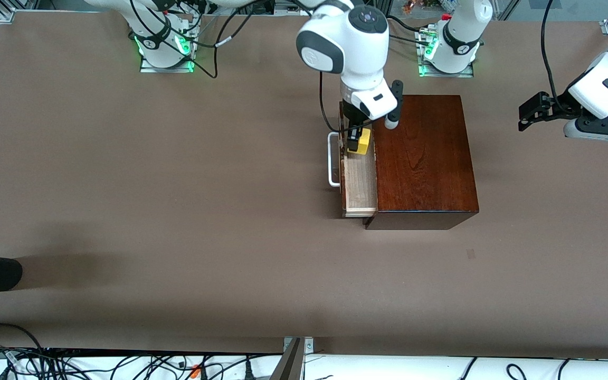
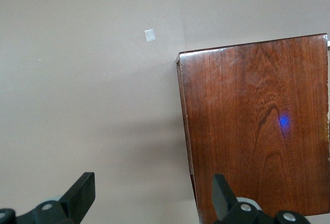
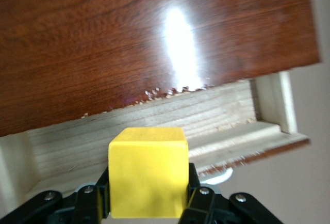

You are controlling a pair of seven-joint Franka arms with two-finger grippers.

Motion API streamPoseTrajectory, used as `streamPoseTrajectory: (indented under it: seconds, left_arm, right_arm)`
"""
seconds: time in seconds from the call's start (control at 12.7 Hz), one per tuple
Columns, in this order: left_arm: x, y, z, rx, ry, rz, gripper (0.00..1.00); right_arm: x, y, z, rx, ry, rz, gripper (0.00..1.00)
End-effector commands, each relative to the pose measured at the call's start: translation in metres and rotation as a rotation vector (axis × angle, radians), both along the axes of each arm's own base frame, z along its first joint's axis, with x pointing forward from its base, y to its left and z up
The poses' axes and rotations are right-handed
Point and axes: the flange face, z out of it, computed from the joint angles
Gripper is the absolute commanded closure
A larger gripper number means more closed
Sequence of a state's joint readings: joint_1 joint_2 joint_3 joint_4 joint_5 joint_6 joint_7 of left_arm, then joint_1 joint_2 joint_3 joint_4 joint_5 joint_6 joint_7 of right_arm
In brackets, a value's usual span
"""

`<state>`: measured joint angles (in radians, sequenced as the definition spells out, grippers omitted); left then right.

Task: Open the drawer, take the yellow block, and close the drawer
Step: 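Lift the yellow cube out of the drawer with the right gripper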

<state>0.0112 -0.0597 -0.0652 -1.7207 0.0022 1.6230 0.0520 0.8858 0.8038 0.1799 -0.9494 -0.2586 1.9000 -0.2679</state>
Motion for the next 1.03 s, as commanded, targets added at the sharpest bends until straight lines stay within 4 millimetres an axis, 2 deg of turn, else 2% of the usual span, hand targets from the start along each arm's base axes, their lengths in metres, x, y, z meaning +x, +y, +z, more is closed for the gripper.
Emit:
streamPoseTrajectory:
  seconds: [0.0,0.16,0.24,0.32,0.39,0.63,0.71,0.87,0.95]
  left_arm:
    - [-0.002,0.001,0.008,0.022,0.003,-0.024,0.00]
    - [-0.002,0.001,0.008,0.023,0.003,-0.024,0.00]
    - [-0.002,0.001,0.008,0.023,0.003,-0.024,0.00]
    - [-0.002,0.001,0.008,0.022,0.003,-0.023,0.00]
    - [-0.002,0.001,0.008,0.022,0.003,-0.023,0.00]
    - [-0.002,0.002,0.008,0.022,0.003,-0.023,0.00]
    - [-0.002,0.002,0.008,0.022,0.003,-0.023,0.00]
    - [-0.002,0.002,0.008,0.022,0.003,-0.023,0.00]
    - [-0.002,0.002,0.008,0.022,0.003,-0.023,0.00]
  right_arm:
    - [0.016,-0.028,0.047,0.037,0.031,-0.082,0.95]
    - [0.046,-0.065,0.081,0.071,0.061,-0.159,0.95]
    - [0.063,-0.086,0.092,0.076,0.066,-0.193,0.95]
    - [0.082,-0.109,0.101,0.081,0.076,-0.234,0.95]
    - [0.104,-0.141,0.111,0.088,0.099,-0.288,0.95]
    - [0.169,-0.243,0.117,0.085,0.183,-0.434,0.94]
    - [0.187,-0.274,0.116,0.080,0.183,-0.442,0.90]
    - [0.216,-0.332,0.113,0.073,0.191,-0.458,0.91]
    - [0.226,-0.352,0.112,0.083,0.200,-0.491,0.92]
